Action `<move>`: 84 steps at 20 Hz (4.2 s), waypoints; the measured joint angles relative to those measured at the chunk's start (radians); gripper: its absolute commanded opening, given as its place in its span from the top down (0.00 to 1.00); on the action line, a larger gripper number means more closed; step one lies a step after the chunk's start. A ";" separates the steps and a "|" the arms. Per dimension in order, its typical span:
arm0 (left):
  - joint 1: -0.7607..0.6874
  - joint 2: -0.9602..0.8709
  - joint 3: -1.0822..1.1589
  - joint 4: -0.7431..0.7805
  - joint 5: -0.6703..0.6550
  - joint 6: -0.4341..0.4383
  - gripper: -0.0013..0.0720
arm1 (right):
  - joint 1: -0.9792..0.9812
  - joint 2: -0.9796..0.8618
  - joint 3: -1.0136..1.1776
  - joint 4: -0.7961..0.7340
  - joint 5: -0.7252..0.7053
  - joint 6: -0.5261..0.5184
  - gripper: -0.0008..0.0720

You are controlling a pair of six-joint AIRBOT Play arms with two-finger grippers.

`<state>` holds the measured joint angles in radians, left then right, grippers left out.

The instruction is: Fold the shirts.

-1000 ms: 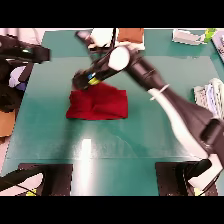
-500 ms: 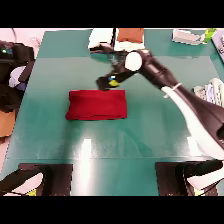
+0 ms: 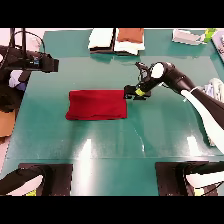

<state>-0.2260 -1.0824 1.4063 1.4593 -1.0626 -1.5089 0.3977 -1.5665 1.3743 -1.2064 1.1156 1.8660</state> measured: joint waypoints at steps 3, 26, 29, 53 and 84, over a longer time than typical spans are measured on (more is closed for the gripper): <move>-0.005 0.000 -0.004 0.002 0.002 0.000 0.95 | 0.015 -0.044 -0.011 0.018 -0.032 0.047 0.17; -0.226 0.000 -0.006 -0.013 -0.031 0.025 0.95 | -0.304 -0.040 0.489 -0.252 0.229 -0.061 0.96; -0.240 0.000 -0.006 -0.019 -0.003 0.022 0.95 | -0.504 0.023 0.502 -0.272 0.249 -0.084 0.97; -0.246 0.000 -0.006 -0.090 -0.051 0.017 0.95 | -1.164 0.252 0.573 -0.023 0.156 -0.188 0.97; -0.246 0.000 -0.007 -0.103 -0.031 0.018 0.95 | -0.858 0.616 -0.137 0.060 0.111 -0.474 0.13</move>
<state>-0.4725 -1.0824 1.3994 1.3567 -1.0939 -1.4910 -0.4603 -0.9501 1.2373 -1.1461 1.2270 1.3922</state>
